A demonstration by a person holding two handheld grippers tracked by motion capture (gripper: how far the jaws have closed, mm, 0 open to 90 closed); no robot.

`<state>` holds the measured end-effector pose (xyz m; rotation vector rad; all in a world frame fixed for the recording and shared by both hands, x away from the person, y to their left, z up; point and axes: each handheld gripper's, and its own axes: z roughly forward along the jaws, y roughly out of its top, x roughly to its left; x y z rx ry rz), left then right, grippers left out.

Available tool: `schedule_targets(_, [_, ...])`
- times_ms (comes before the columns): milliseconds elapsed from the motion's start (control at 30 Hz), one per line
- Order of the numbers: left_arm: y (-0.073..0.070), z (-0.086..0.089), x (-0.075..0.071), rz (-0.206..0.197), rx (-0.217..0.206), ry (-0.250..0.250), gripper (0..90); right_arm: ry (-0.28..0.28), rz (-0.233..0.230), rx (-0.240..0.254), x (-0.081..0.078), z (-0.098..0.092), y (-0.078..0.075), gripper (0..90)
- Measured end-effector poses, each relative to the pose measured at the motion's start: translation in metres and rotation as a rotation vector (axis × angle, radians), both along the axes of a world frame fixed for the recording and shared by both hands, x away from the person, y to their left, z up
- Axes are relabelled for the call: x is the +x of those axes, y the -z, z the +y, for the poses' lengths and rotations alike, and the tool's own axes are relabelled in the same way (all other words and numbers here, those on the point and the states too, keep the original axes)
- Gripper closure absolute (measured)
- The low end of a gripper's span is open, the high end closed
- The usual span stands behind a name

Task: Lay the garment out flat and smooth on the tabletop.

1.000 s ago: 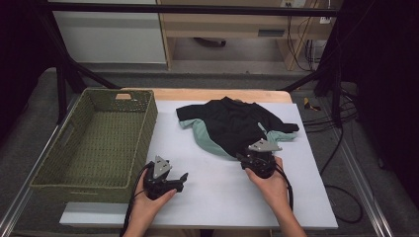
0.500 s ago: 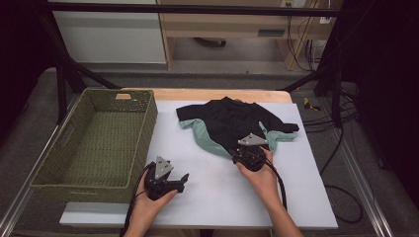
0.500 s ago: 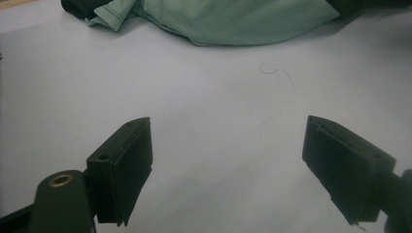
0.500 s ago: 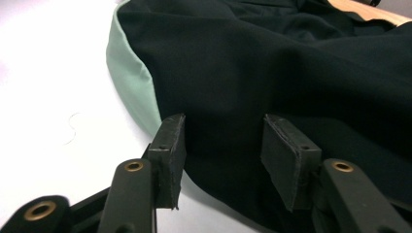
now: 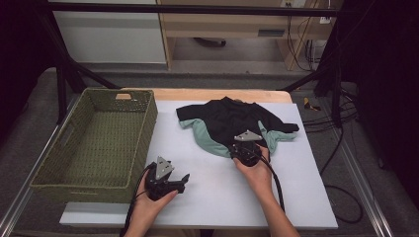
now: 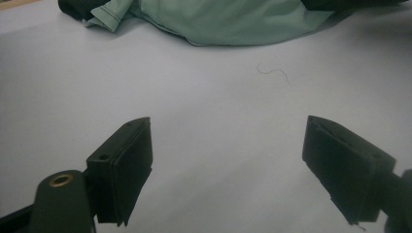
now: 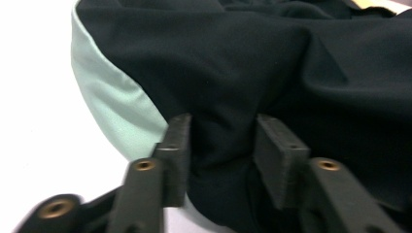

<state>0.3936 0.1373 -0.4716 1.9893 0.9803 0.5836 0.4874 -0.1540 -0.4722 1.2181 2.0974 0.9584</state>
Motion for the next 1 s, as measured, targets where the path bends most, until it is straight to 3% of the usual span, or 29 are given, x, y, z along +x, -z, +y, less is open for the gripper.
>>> schedule_targets(267, [0.0,0.0,0.0,-0.001,0.001,-0.001,18.7,-0.017,0.002,0.005,-0.004,0.002,-0.004,84.4])
schedule_targets(500, [-0.001,0.001,0.0,0.0,0.004,-0.002,18.7,-0.05,-0.001,0.036,-0.018,0.001,-0.018,85.8])
schedule_targets(767, [0.0,0.001,0.0,0.0,0.003,-0.003,18.8,-0.066,-0.009,0.127,-0.038,0.001,-0.033,86.0])
schedule_targets(1000, [-0.001,0.001,0.0,-0.004,-0.001,-0.005,18.7,-0.103,-0.038,0.141,-0.056,0.004,-0.055,86.1])
